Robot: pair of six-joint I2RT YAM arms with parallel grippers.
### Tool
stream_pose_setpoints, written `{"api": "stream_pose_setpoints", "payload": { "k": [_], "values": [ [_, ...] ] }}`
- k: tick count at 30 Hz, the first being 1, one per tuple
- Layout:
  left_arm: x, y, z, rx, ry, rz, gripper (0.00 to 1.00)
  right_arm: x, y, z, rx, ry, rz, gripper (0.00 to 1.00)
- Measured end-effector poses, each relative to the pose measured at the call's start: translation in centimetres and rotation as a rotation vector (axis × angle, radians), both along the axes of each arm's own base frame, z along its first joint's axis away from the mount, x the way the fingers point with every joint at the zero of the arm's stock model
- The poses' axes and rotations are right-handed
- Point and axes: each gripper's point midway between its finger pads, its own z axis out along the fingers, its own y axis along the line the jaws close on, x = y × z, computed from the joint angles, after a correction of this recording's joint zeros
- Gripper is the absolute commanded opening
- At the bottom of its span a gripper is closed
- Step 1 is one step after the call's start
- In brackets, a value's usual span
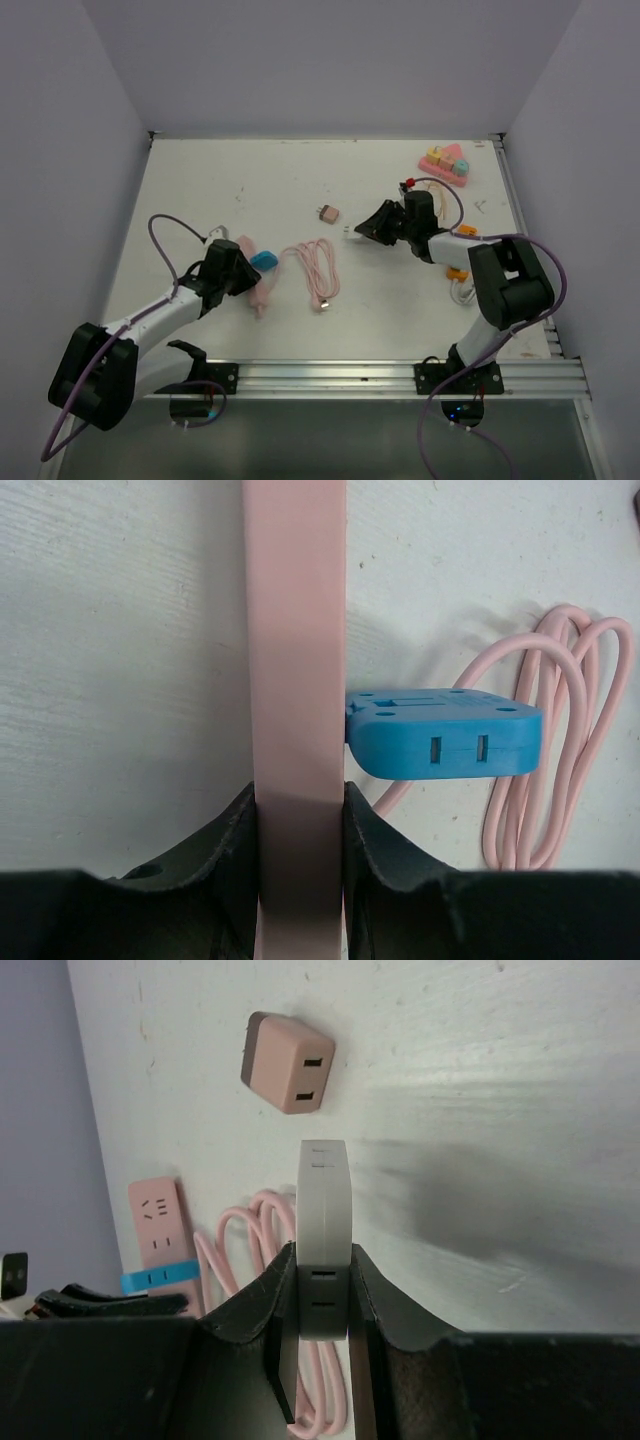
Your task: Pull the plug off the socket
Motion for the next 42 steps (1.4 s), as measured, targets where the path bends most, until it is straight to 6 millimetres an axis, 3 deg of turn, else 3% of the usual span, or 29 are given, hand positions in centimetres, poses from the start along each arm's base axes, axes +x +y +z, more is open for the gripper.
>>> {"api": "stream_pose_setpoints", "payload": {
  "k": [4,7,9,12,13,15,16,19,22,27,32,35,38,42],
  "values": [
    [-0.3,0.0,0.1,-0.001,-0.005,-0.024,0.0,0.8,-0.8,-1.5,-0.017,0.012,-0.013,0.0],
    [-0.6,-0.1,0.1,0.002,-0.005,-0.044,0.0,1.3,-0.4,-3.5,-0.015,0.049,-0.007,0.01],
    [-0.7,-0.1,0.1,0.002,-0.003,-0.054,0.0,2.4,0.4,-3.5,0.021,0.041,0.007,0.07],
    [-0.8,-0.2,0.1,0.001,-0.003,-0.067,0.0,4.1,1.3,-3.5,0.051,0.02,0.009,0.29],
    [-0.9,-0.2,0.1,0.002,-0.003,-0.072,0.0,4.5,1.5,-3.4,0.062,0.017,0.007,0.43],
    [-0.9,-0.2,0.1,-0.001,-0.008,-0.078,0.0,5.2,1.9,-3.4,0.079,0.014,0.003,0.57],
    [-1.0,-0.3,0.0,-0.004,-0.009,-0.08,0.0,5.4,2.0,-3.3,0.085,0.013,0.005,0.69],
    [-1.0,-0.4,0.1,-0.009,-0.011,-0.088,0.0,6.2,2.4,-2.4,0.096,-0.013,0.015,0.84],
    [-1.1,-0.5,0.1,-0.012,-0.011,-0.097,0.0,6.5,2.2,-2.1,0.067,-0.028,0.012,0.92],
    [-1.1,-0.6,0.1,-0.013,-0.01,-0.102,0.0,6.1,0.1,-2.1,-0.066,-0.023,-0.036,0.99],
    [-1.2,-0.7,0.1,-0.016,-0.01,-0.112,0.0,5.0,-3.1,-1.5,-0.232,-0.017,-0.11,0.99],
    [-1.2,-0.9,0.1,-0.021,-0.009,-0.123,0.0,4.2,-4.0,-0.4,-0.289,-0.034,-0.12,0.99],
    [-1.2,-0.9,0.1,-0.022,-0.009,-0.128,0.0,3.1,-2.8,1.3,-0.293,-0.077,-0.081,0.98],
    [-1.2,-1.1,0.1,-0.026,-0.009,-0.133,0.0,0.0,2.8,2.7,-0.239,-0.142,0.068,0.95]
  ]
}}
